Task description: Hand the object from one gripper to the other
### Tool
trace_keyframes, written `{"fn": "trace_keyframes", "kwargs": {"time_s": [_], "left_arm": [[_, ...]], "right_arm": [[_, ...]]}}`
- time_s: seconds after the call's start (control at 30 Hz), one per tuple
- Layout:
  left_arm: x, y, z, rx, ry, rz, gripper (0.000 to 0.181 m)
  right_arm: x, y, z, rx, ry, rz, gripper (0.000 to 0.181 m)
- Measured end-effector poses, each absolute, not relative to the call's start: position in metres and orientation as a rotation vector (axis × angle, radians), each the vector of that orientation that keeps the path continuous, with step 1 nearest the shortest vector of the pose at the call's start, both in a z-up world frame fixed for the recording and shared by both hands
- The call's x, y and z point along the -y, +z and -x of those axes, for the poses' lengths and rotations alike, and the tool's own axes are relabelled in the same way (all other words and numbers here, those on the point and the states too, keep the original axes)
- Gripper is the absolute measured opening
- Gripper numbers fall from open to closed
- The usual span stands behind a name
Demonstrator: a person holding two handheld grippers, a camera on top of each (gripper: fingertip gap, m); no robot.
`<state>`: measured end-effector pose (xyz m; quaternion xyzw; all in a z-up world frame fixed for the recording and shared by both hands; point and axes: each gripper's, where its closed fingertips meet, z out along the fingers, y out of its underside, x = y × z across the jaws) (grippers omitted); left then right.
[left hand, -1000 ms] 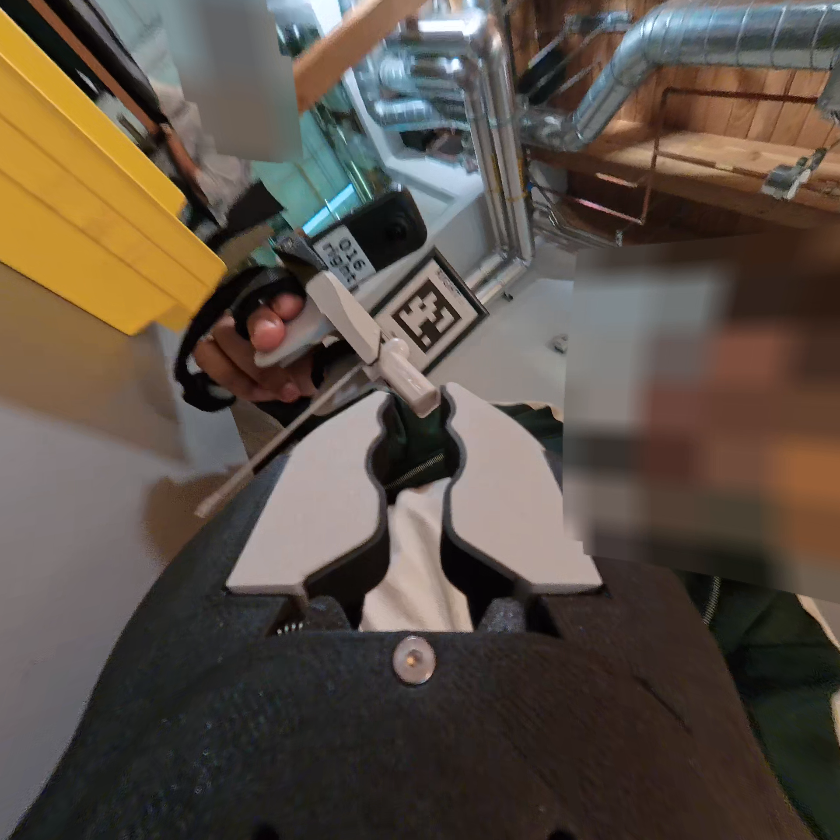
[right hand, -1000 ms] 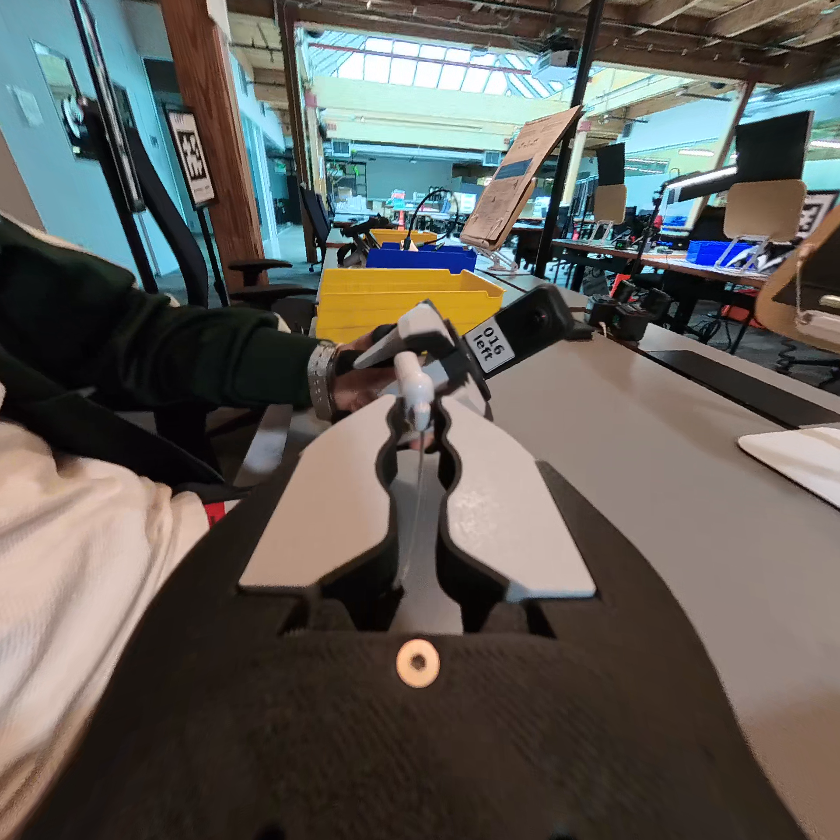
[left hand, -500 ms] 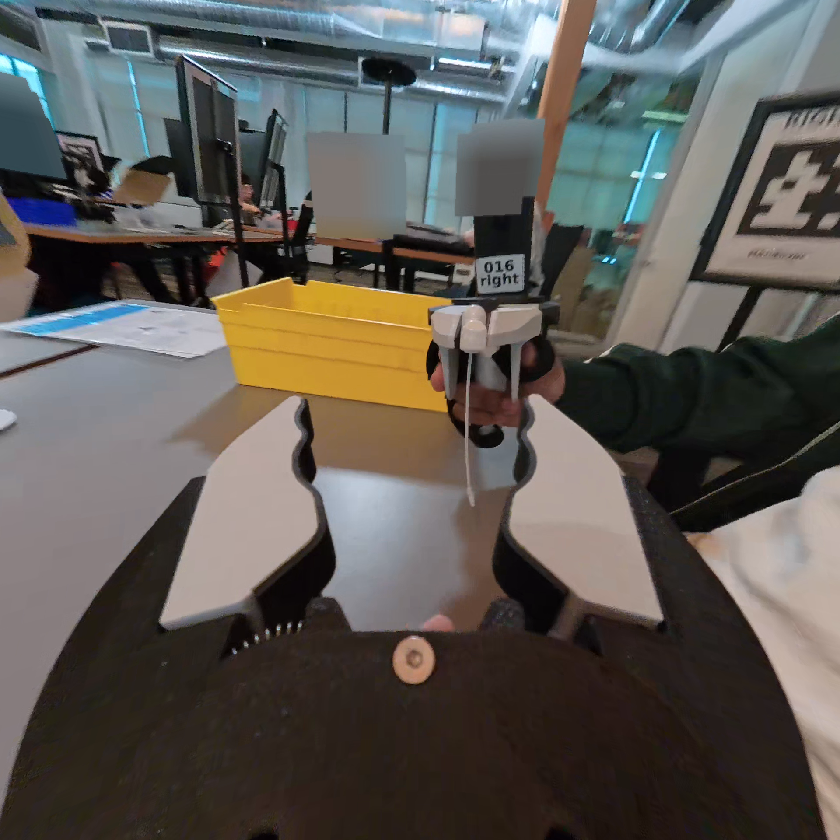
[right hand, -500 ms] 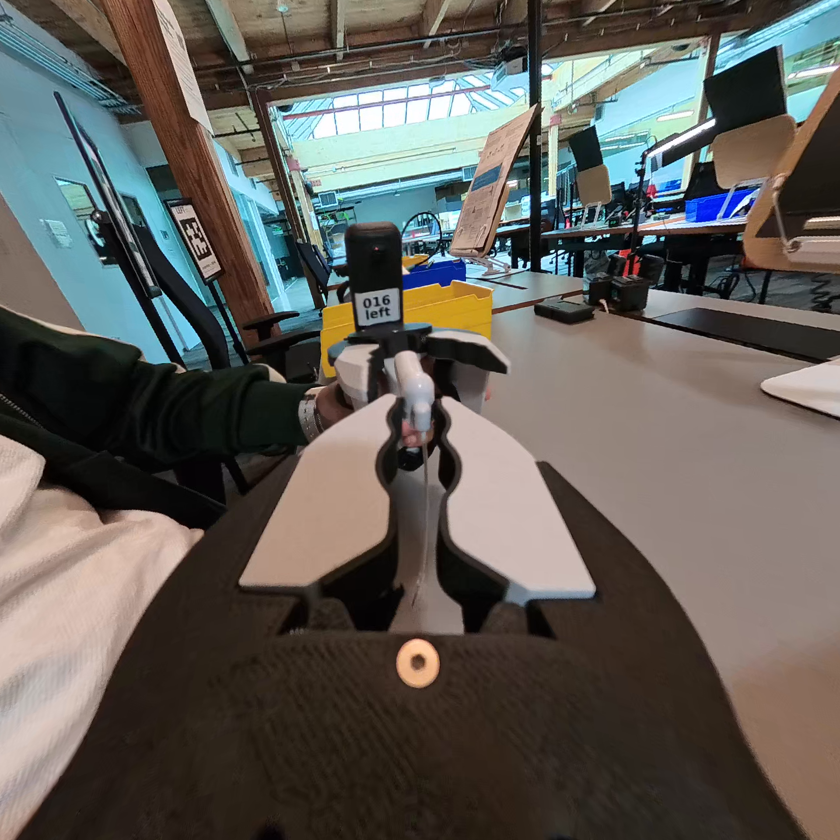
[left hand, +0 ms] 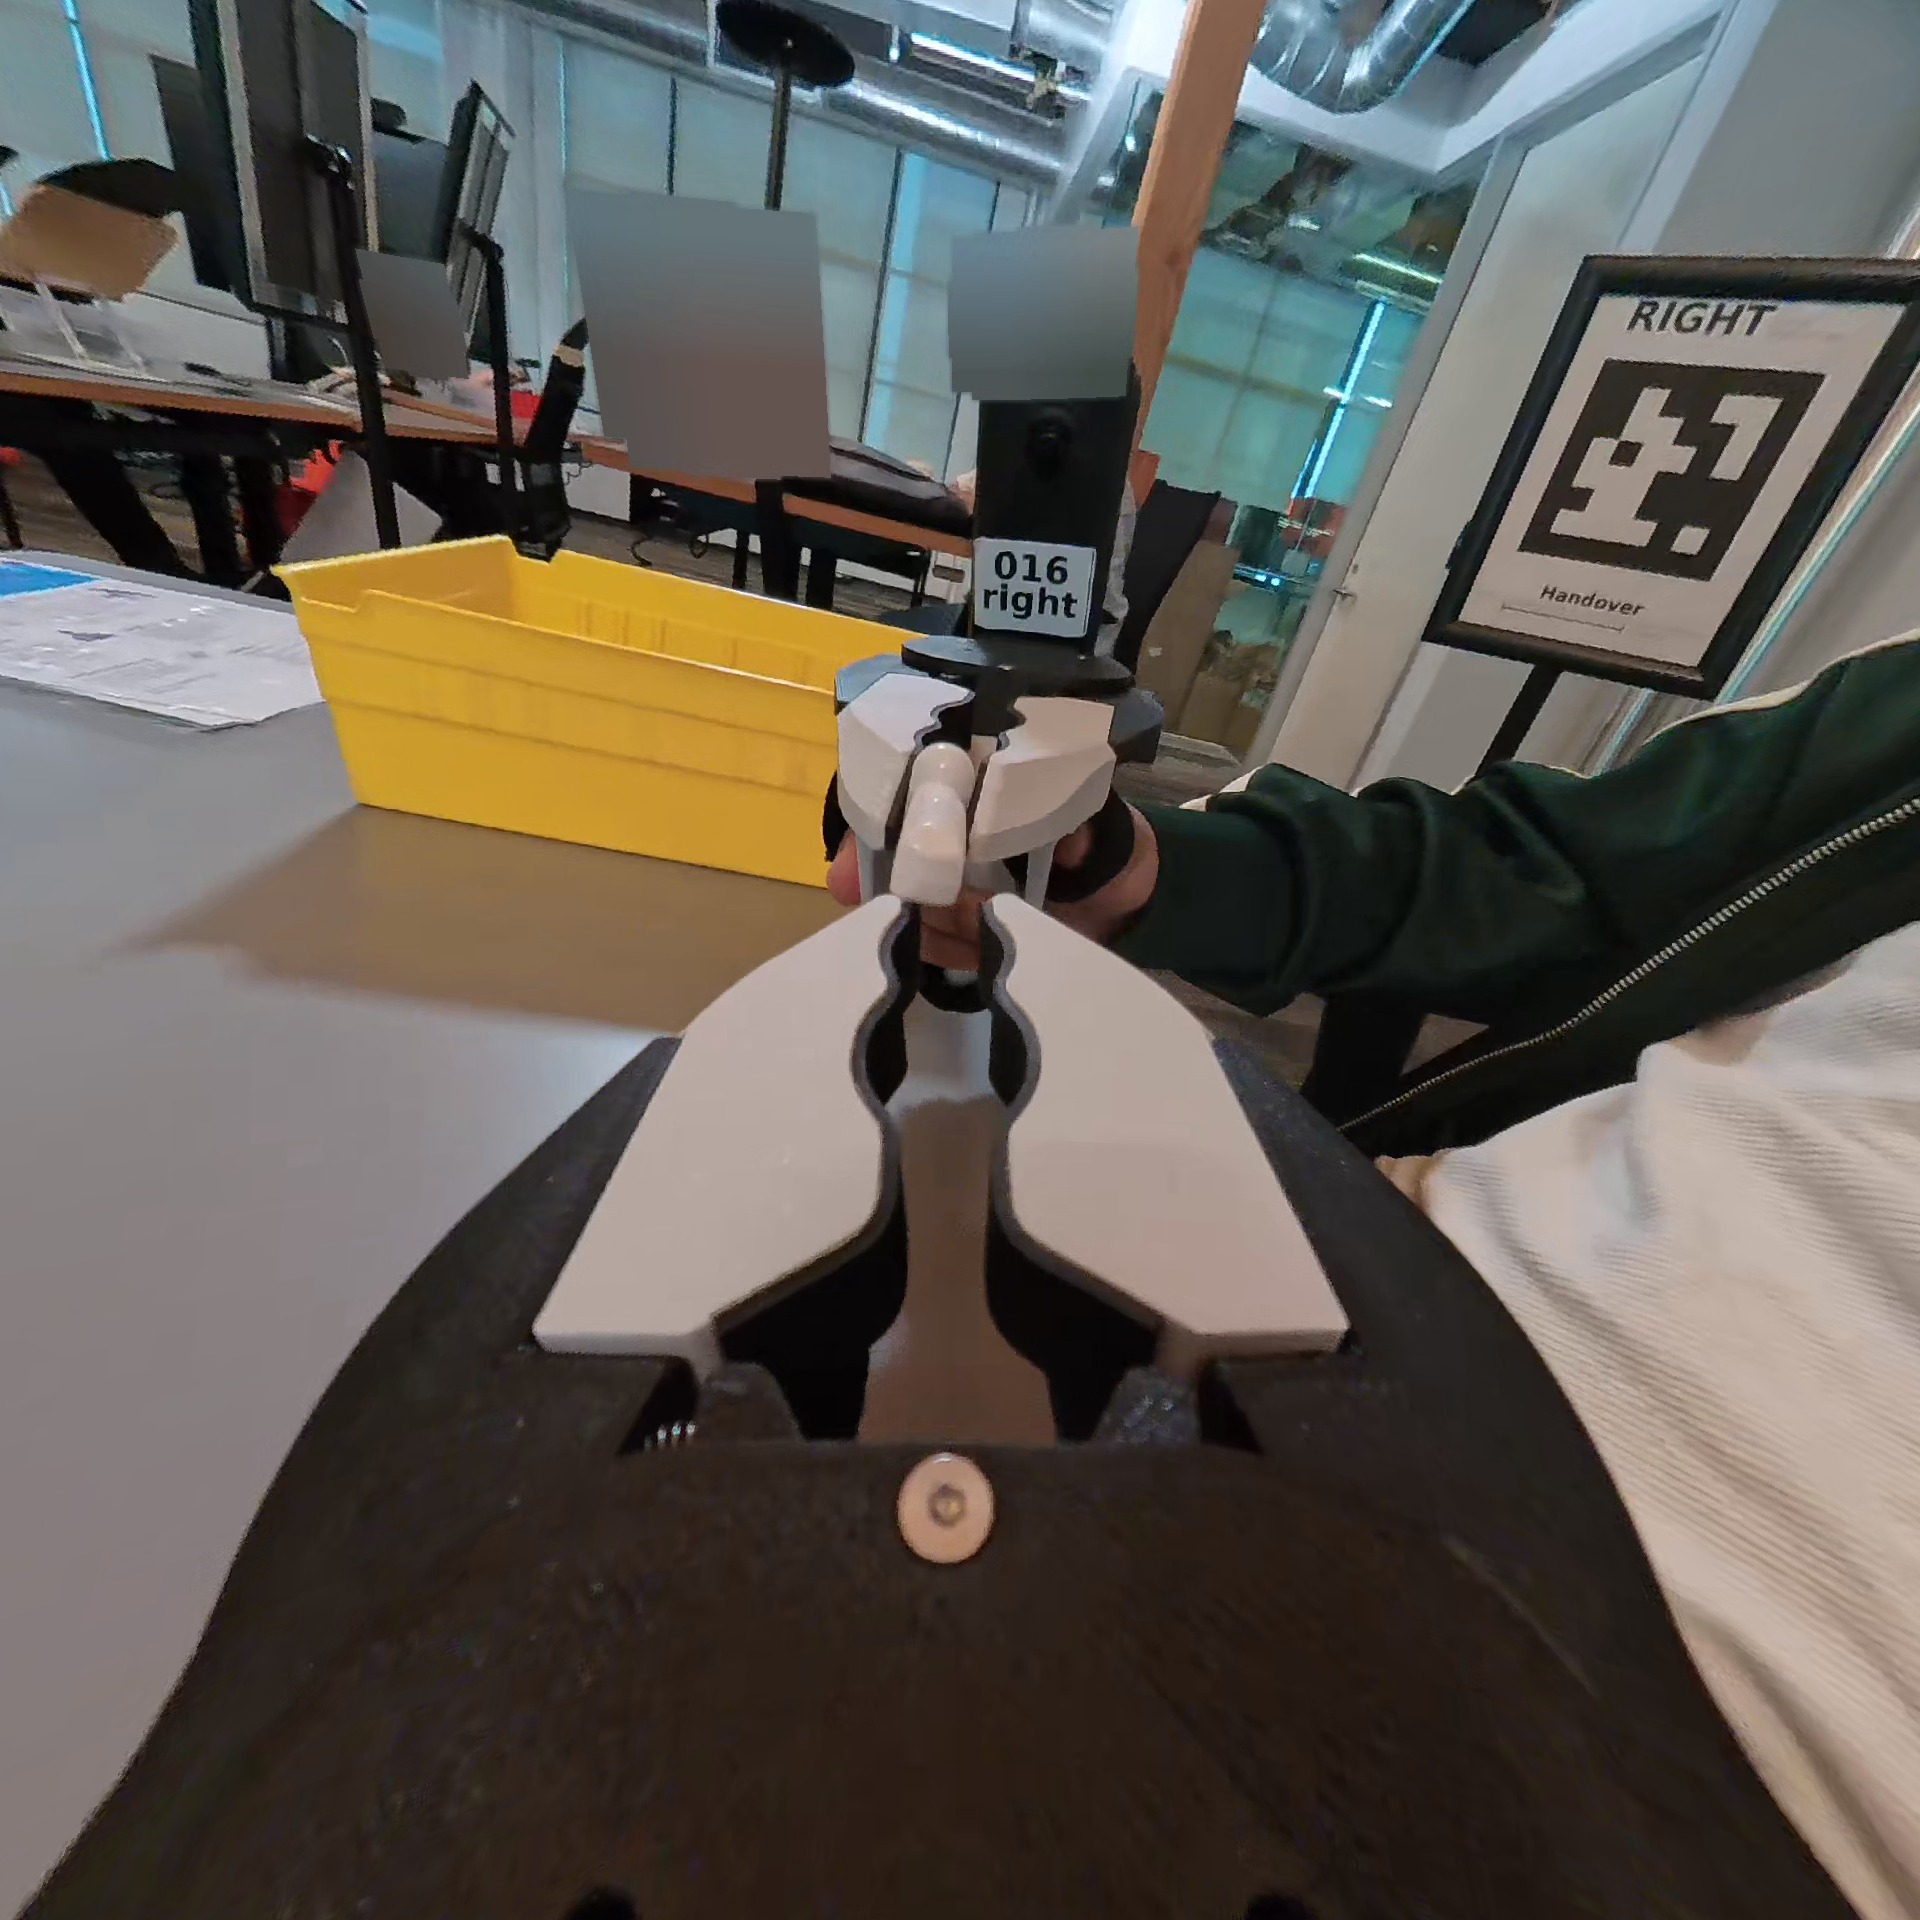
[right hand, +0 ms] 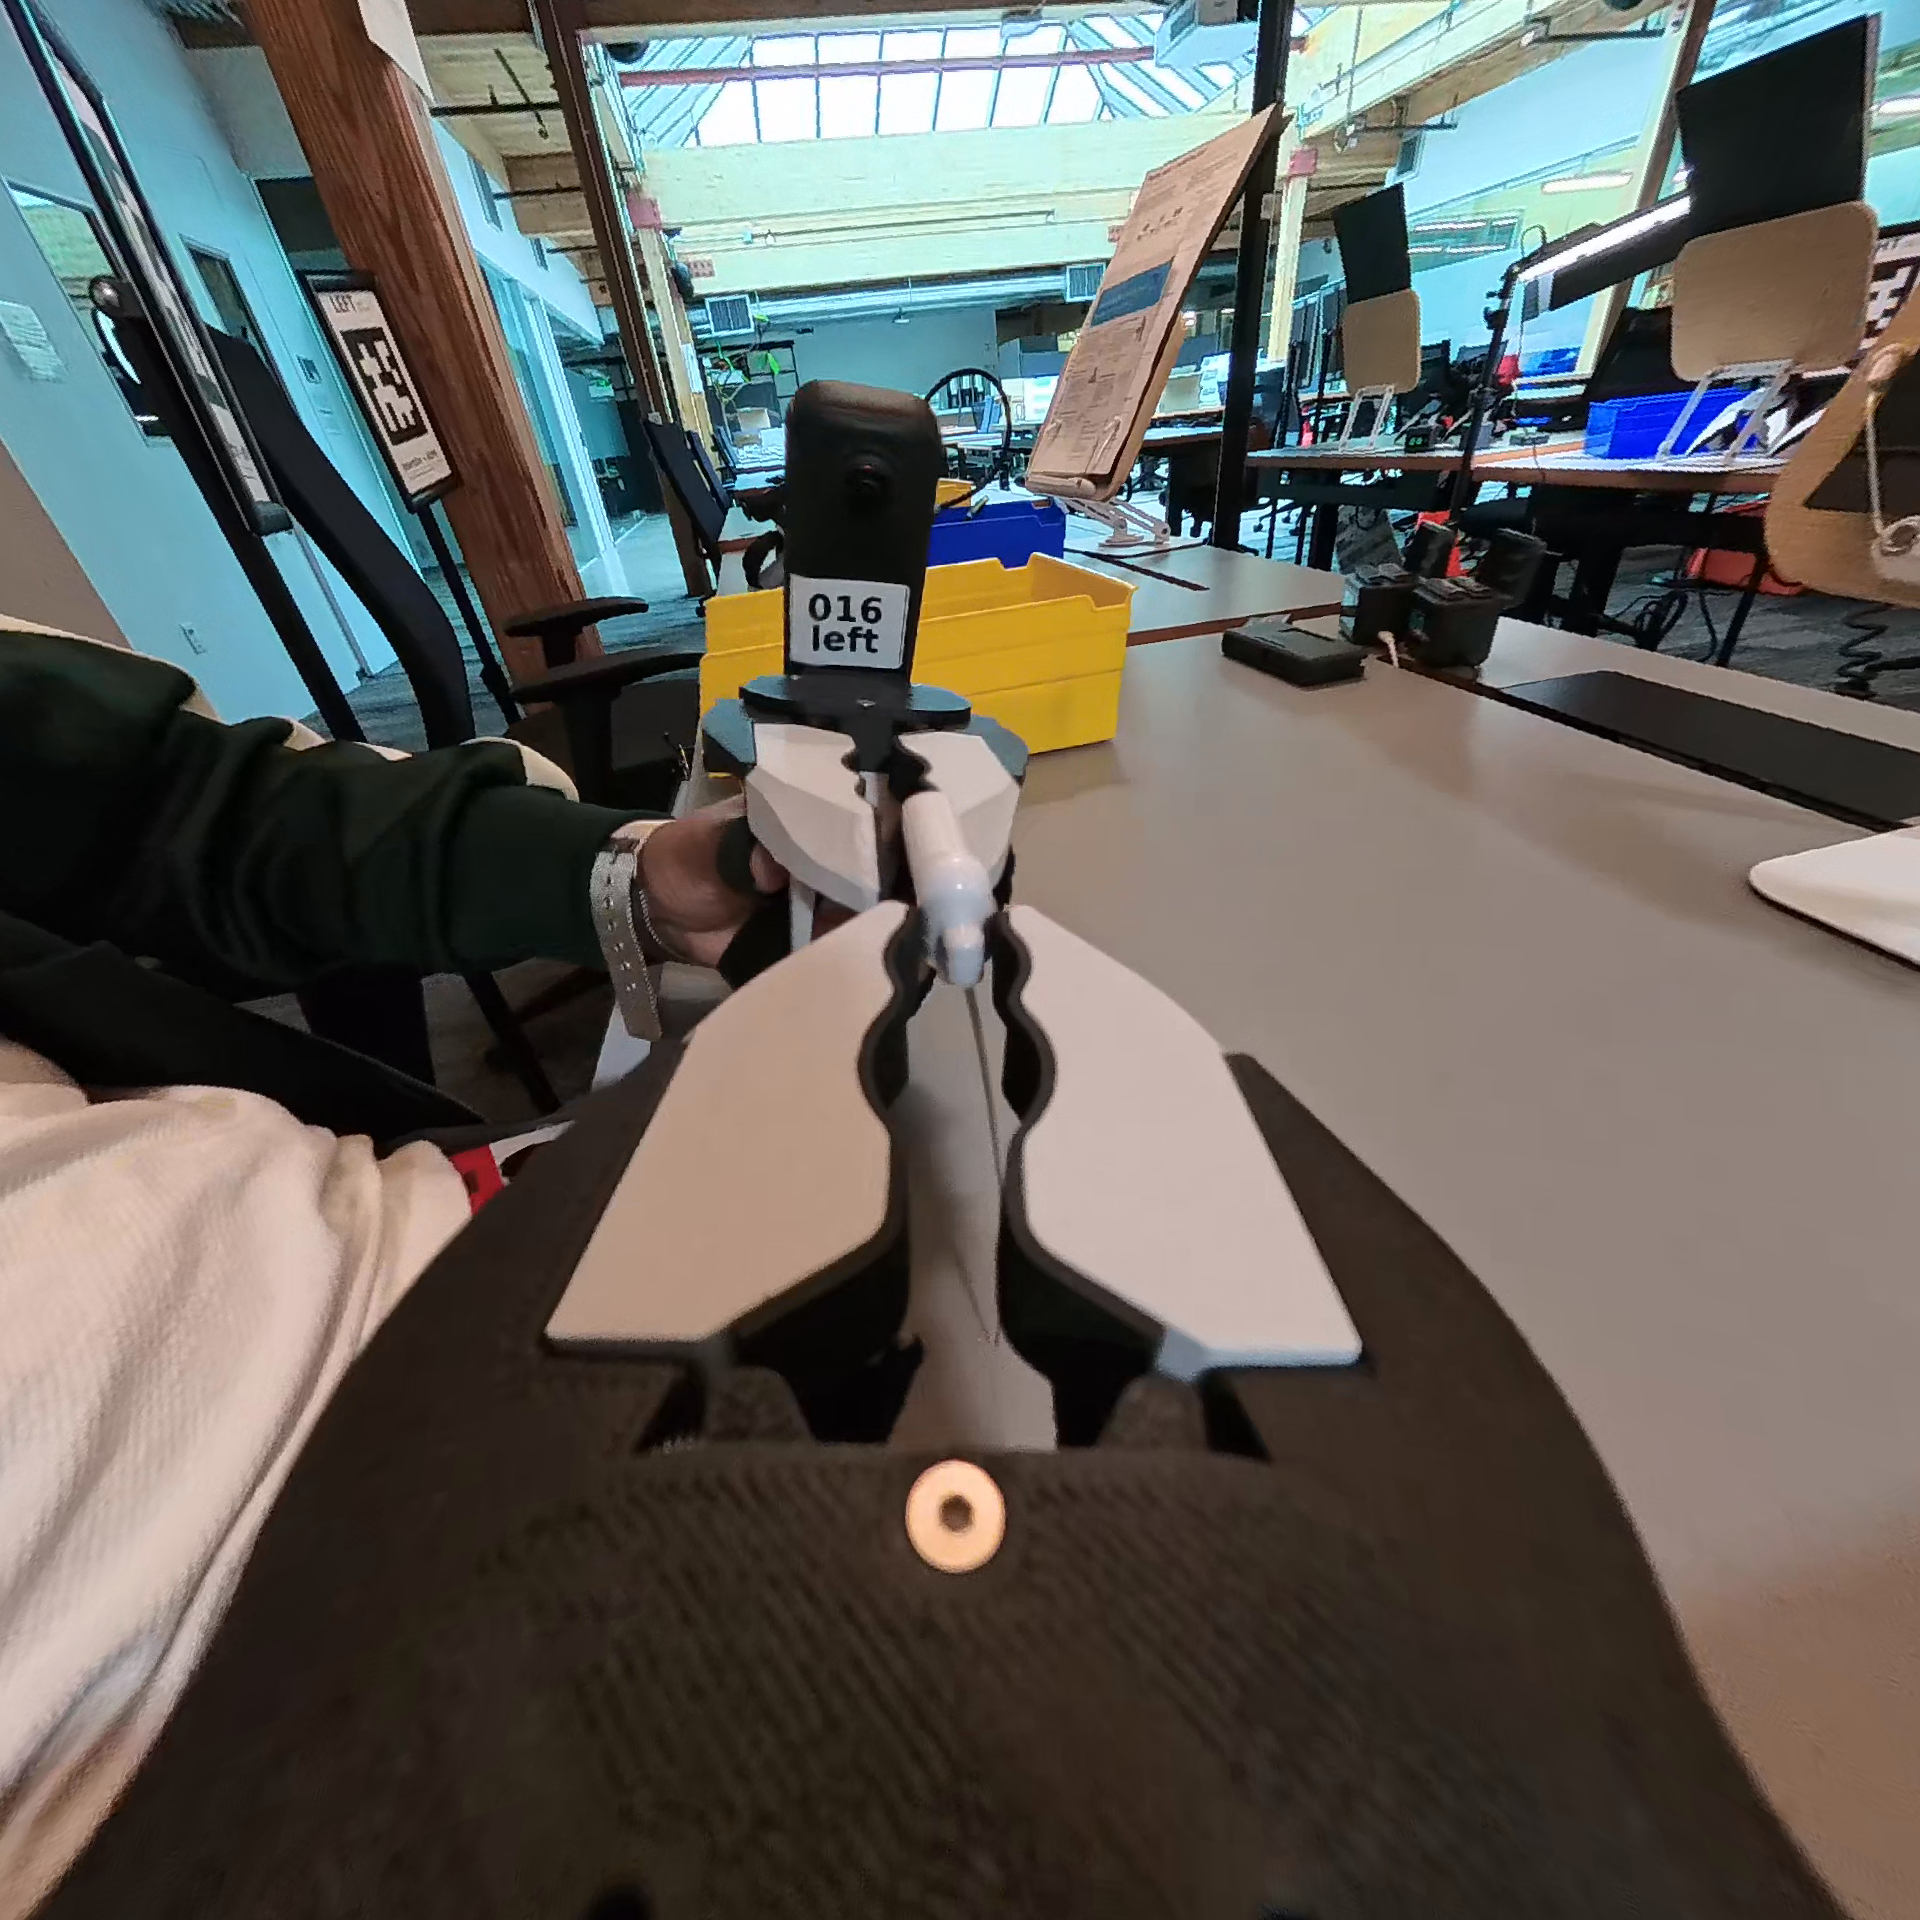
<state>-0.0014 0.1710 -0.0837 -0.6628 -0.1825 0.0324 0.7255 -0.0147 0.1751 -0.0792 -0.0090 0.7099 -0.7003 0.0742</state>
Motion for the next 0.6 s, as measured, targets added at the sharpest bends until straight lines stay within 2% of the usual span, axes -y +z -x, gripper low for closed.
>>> {"fn": "trace_keyframes", "kwargs": {"time_s": [0.33, 0.4, 0.43, 0.6], "left_arm": [[-0.171, -0.082, 0.006, 0.423, 0.061, 1.418, 0.028], [-0.171, -0.083, 0.005, 0.413, 0.054, 1.425, 0.024], [-0.171, -0.084, 0.003, 0.400, 0.046, 1.436, 0.011], [-0.171, -0.085, 0.006, 0.432, 0.012, 1.453, 0.011]], "right_arm": [[-0.174, -0.083, 0.012, -2.153, -2.059, 0.045, 0.013], [-0.172, -0.086, 0.011, -2.166, -2.047, 0.051, 0.013], [-0.172, -0.086, 0.011, -2.167, -2.045, 0.051, 0.013], [-0.173, -0.091, 0.013, -2.173, -2.049, 0.035, 0.014]]}}
